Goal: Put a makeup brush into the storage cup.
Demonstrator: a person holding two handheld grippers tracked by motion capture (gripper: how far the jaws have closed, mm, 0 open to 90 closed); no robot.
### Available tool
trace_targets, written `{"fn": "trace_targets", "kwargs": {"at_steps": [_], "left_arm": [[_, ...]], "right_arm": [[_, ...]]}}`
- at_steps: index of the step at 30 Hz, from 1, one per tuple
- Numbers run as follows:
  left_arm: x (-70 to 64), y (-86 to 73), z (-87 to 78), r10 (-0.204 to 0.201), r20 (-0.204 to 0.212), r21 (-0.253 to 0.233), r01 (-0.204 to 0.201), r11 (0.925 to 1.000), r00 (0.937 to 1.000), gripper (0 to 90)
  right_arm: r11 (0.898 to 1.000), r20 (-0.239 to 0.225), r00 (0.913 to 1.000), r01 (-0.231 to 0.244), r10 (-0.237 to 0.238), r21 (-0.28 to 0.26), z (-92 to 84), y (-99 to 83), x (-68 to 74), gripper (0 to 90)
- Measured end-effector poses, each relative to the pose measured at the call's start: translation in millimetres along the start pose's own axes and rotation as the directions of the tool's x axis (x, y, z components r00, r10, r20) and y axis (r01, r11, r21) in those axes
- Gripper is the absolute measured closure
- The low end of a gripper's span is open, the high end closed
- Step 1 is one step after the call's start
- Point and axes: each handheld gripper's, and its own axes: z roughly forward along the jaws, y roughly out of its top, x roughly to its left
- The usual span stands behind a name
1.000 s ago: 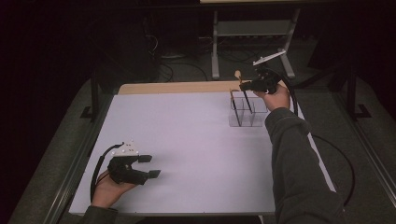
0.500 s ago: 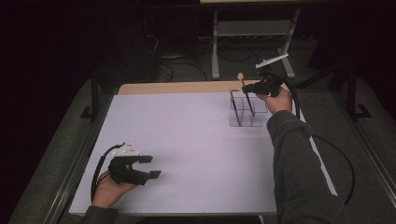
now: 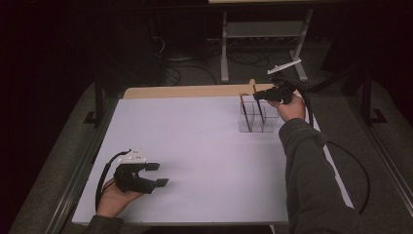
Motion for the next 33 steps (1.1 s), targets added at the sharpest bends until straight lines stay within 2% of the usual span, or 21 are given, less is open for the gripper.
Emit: {"fn": "trace_targets", "kwargs": {"at_steps": [1, 4, 7, 12, 13, 15, 16, 19, 21, 23, 25, 29, 30, 33], "left_arm": [[-0.2, 0.0, 0.0, -0.003, 0.0, -0.003, 0.003, 1.0, 1.0, 31.1], [-0.7, 0.3, 0.1, -0.004, 0.0, -0.003, 0.004, 1.0, 1.0, 31.1], [-0.6, 0.3, 0.7, -0.002, 0.0, -0.001, 0.002, 1.0, 1.0, 31.1], [-0.4, 0.1, 1.0, -0.002, -0.001, -0.001, 0.002, 1.0, 1.0, 31.0], [-0.4, 0.1, 1.1, -0.002, -0.001, -0.001, 0.002, 1.0, 1.0, 31.0], [-0.6, 0.1, 1.3, -0.001, 0.0, 0.0, 0.001, 1.0, 1.0, 31.0], [-0.6, 0.1, 1.3, 0.0, 0.0, 0.0, 0.0, 1.0, 1.0, 31.0], [-0.8, -0.3, 1.7, -0.006, 0.002, -0.001, 0.006, 1.0, 1.0, 31.1], [-0.8, -0.3, 1.7, -0.008, 0.003, 0.001, 0.008, 1.0, 1.0, 31.1], [-0.9, -0.1, 2.0, -0.005, 0.004, 0.004, 0.005, 1.0, 1.0, 31.1], [-0.8, 0.2, 2.3, -0.001, 0.004, 0.007, 0.001, 1.0, 1.0, 31.1], [-0.6, 0.8, 2.9, 0.007, 0.004, 0.01, -0.007, 0.9999, 1.0, 31.1], [-0.8, 0.7, 3.1, 0.005, 0.005, 0.01, -0.005, 0.9999, 1.0, 31.1], [-1.5, 0.6, 4.1, -0.002, 0.008, 0.009, 0.002, 1.0, 1.0, 30.9]], "right_arm": [[1.0, 0.0, 0.9999, -0.017, 0.017, 0.005, -0.3, -0.1, 1.0, 82.2], [1.0, 0.002, 1.0, -0.002, 0.002, 0.003, -0.5, -1.6, -0.1, 82.2], [1.0, 0.001, 0.9998, -0.018, 0.018, 0.007, -1.1, -1.9, 0.6, 82.2], [1.0, 0.002, 0.9999, -0.016, 0.016, 0.012, -0.2, -3.5, 0.3, 82.2], [1.0, 0.006, 1.0, -0.004, 0.004, 0.012, 0.3, -4.2, -0.4, 82.2], [1.0, 0.005, 0.9997, -0.022, 0.022, 0.018, 1.1, -5.0, 1.1, 82.1], [1.0, 0.006, 1.0, -0.007, 0.007, 0.017, 2.3, -6.2, 0.0, 82.2], [0.999, 0.005, 0.9997, -0.024, 0.024, 0.024, 3.5, -7.8, 1.2, 82.2], [1.0, 0.009, 0.9999, -0.009, 0.008, 0.026, 4.9, -9.4, 0.2, 82.1], [0.999, 0.011, 0.9996, -0.026, 0.026, 0.032, 4.5, -10.0, 0.6, 82.1], [1.0, 0.011, 0.9998, -0.016, 0.016, 0.025, 4.7, -11.4, -0.9, 82.2], [0.999, 0.013, 0.9995, -0.028, 0.028, 0.03, 3.6, -12.7, -0.5, 82.2], [1.0, 0.012, 0.9998, -0.015, 0.015, 0.027, 3.8, -13.6, -1.6, 82.1], [0.999, 0.011, 0.9994, -0.032, 0.032, 0.035, 3.9, -14.8, -0.9, 80.5]]}}
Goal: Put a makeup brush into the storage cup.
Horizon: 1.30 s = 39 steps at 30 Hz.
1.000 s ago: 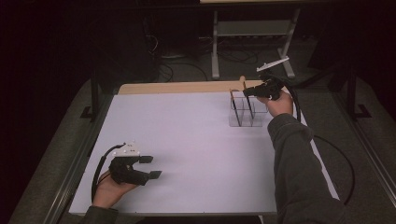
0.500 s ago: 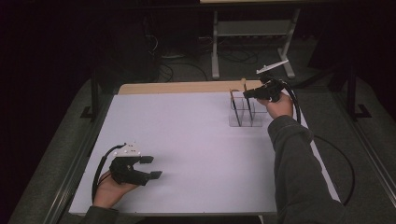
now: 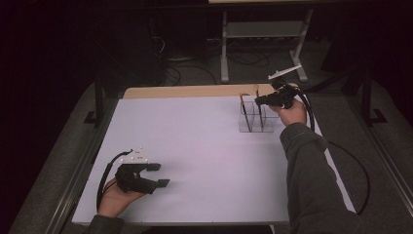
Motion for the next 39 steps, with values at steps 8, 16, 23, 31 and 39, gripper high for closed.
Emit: {"fn": "trace_targets", "kwargs": {"at_steps": [8, 16, 23, 31, 39], "left_arm": [[-0.1, 0.3, 0.6, 0.001, -0.001, -0.001, -0.001, 1.0, 1.0, 30.8], [-0.4, 0.6, 0.3, 0.007, 0.001, 0.0, -0.007, 1.0, 1.0, 30.7], [-0.2, 0.6, -0.1, 0.004, 0.001, -0.006, -0.004, 1.0, 1.0, 30.4], [-0.6, 1.1, -0.8, 0.012, -0.007, -0.004, -0.012, 0.9999, 0.9999, 30.3], [0.1, 0.1, -3.0, 0.012, -0.013, -0.006, -0.012, 0.9999, 0.9998, 29.9]], "right_arm": [[1.0, 0.021, 0.9996, -0.017, 0.017, 0.014, -1.2, -1.7, 0.8, 69.1], [1.0, 0.02, 0.9995, -0.024, 0.024, -0.003, -5.2, -6.9, 3.8, 65.7], [1.0, 0.012, 0.9997, -0.022, 0.022, -0.019, -9.8, -13.0, 5.6, 61.1], [0.999, 0.005, 0.9996, -0.027, 0.027, -0.046, -15.5, -20.0, 9.0, 53.4], [0.998, 0.009, 0.9993, -0.035, 0.035, -0.05, -20.0, -23.2, 14.9, 46.6]]}}
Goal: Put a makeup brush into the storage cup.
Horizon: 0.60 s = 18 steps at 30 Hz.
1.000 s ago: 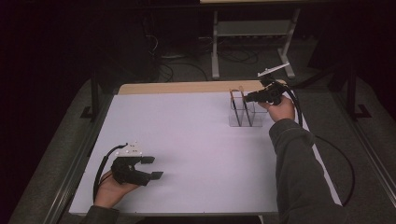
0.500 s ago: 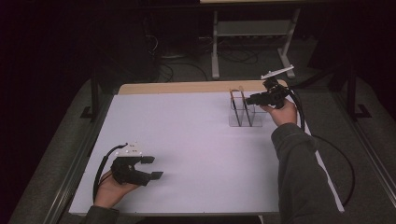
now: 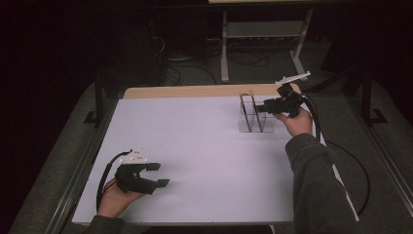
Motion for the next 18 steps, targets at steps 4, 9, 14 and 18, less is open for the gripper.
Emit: {"fn": "trace_targets", "kwargs": {"at_steps": [4, 9, 14, 18], "left_arm": [[1.1, -0.2, -1.9, -0.008, -0.006, -0.015, 0.008, 0.9999, 0.9999, 29.0], [1.1, -1.0, -2.9, -0.012, -0.015, -0.018, 0.012, 0.9998, 0.9998, 28.5], [1.8, -0.8, -3.9, -0.013, -0.022, -0.022, 0.013, 0.9997, 0.9997, 27.9], [2.4, -0.8, -3.6, -0.016, -0.026, -0.02, 0.015, 0.9997, 0.9995, 27.4]], "right_arm": [[1.0, -0.002, 1.0, 0.001, -0.001, -0.007, -1.6, 0.5, 5.5, 44.0], [1.0, -0.004, 0.9999, 0.012, -0.012, 0.002, 0.0, -0.4, 11.3, 41.8], [1.0, -0.01, 0.9999, 0.013, -0.013, 0.007, 1.1, -3.2, 14.9, 39.6], [1.0, -0.009, 0.9996, 0.026, -0.026, 0.006, 0.5, -5.8, 16.4, 38.0]]}}
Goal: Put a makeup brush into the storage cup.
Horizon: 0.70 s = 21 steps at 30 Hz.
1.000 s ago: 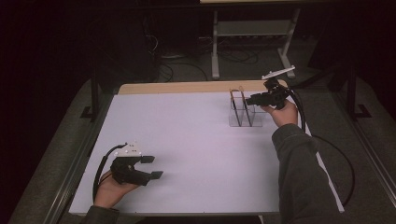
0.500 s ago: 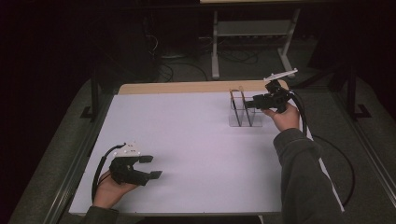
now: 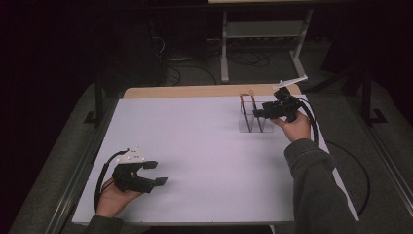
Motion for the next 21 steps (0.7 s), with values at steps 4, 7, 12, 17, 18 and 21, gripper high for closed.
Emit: {"fn": "trace_targets", "kwargs": {"at_steps": [4, 7, 12, 17, 18, 21], "left_arm": [[0.3, 0.4, -0.5, 0.001, -0.009, -0.005, -0.001, 1.0, 1.0, 26.9], [1.0, 0.6, -1.6, 0.001, -0.017, -0.013, -0.001, 0.9999, 0.9999, 26.6], [1.5, 0.4, -2.0, -0.005, -0.021, -0.016, 0.004, 0.9999, 0.9998, 26.2], [0.6, 1.0, -1.5, -0.004, -0.025, -0.017, 0.003, 0.9998, 0.9997, 25.9], [0.2, 1.1, -1.5, -0.004, -0.025, -0.019, 0.004, 0.9998, 0.9997, 25.9], [-0.5, 1.5, -1.6, -0.001, -0.028, -0.023, 0.0, 0.9997, 0.9996, 25.8]], "right_arm": [[1.0, 0.001, 1.0, -0.007, 0.007, -0.001, -2.3, -2.5, 2.5, 37.0], [1.0, 0.002, 1.0, 0.005, -0.005, -0.003, -3.6, -4.7, 4.0, 36.4], [1.0, -0.002, 1.0, 0.005, -0.005, 0.001, -6.2, -6.6, 7.0, 35.2], [1.0, -0.005, 1.0, 0.006, -0.006, -0.006, -8.0, -9.0, 11.4, 34.6], [1.0, -0.005, 1.0, 0.001, -0.001, -0.005, -8.1, -9.7, 12.4, 34.3], [1.0, -0.006, 1.0, 0.003, -0.003, -0.008, -8.0, -13.1, 13.8, 33.8]]}}
